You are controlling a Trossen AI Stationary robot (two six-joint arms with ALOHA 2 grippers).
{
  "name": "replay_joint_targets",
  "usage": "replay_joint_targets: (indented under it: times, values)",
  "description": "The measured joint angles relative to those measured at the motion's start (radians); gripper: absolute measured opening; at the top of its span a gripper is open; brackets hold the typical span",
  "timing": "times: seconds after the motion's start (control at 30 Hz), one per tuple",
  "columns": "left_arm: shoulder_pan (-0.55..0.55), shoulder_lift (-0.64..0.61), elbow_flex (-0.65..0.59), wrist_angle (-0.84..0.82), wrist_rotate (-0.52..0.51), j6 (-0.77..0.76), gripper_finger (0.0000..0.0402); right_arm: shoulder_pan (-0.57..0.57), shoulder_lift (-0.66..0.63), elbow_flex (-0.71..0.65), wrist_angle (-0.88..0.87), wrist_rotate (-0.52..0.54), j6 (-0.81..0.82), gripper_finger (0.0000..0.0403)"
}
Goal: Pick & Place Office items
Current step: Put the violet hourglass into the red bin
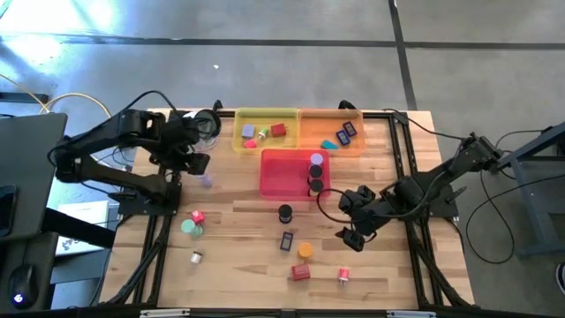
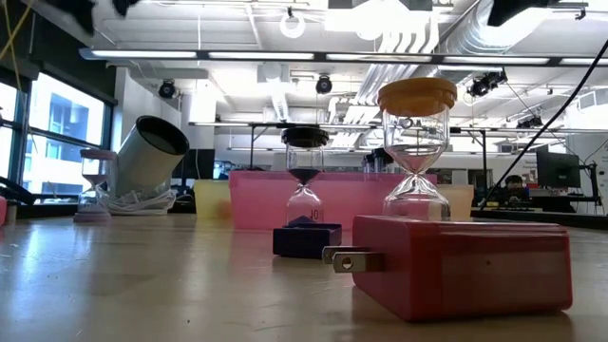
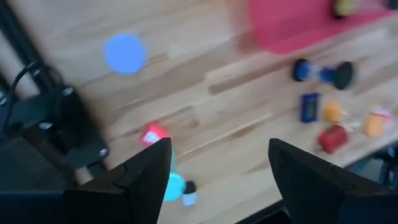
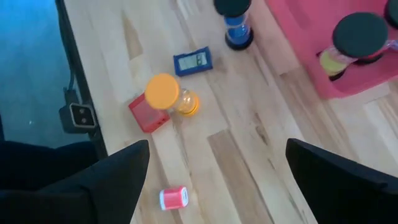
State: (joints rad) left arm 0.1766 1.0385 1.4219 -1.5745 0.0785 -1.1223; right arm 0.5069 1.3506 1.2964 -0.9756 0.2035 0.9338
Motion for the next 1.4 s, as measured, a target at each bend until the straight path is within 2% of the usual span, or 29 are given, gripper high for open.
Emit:
replay_joint_targets:
  times: [0.2,0.47,0.63,0.8,0.93,1.13,1.4]
  values:
    - [0.172,-0.025,-0.156,0.004,0.127,0.121,0.0258,-0.049,0.000,0.000,0.001,-0.001,-0.033,0.0366]
    - [0.313,0.061,-0.235,0.004,0.100,0.268,0.0259,-0.084,0.000,0.000,0.024,-0.027,-0.041,0.0366]
    - [0.312,0.122,-0.247,0.005,0.045,0.372,0.0259,-0.084,0.000,0.000,0.023,-0.029,-0.041,0.0366]
    - [0.277,0.170,-0.247,0.007,-0.055,0.366,0.0259,-0.084,0.000,0.000,0.023,-0.028,-0.044,0.0366]
    - [0.254,0.204,-0.247,0.013,-0.085,0.340,0.0259,-0.084,0.000,0.000,0.023,-0.028,-0.060,0.0366]
    - [0.255,0.222,-0.256,0.080,-0.074,0.339,0.0259,-0.084,0.000,0.000,0.023,-0.028,-0.075,0.0366]
    - [0.293,0.221,-0.346,0.111,-0.035,0.343,0.0259,-0.084,0.000,0.000,0.022,-0.030,-0.087,0.0366]
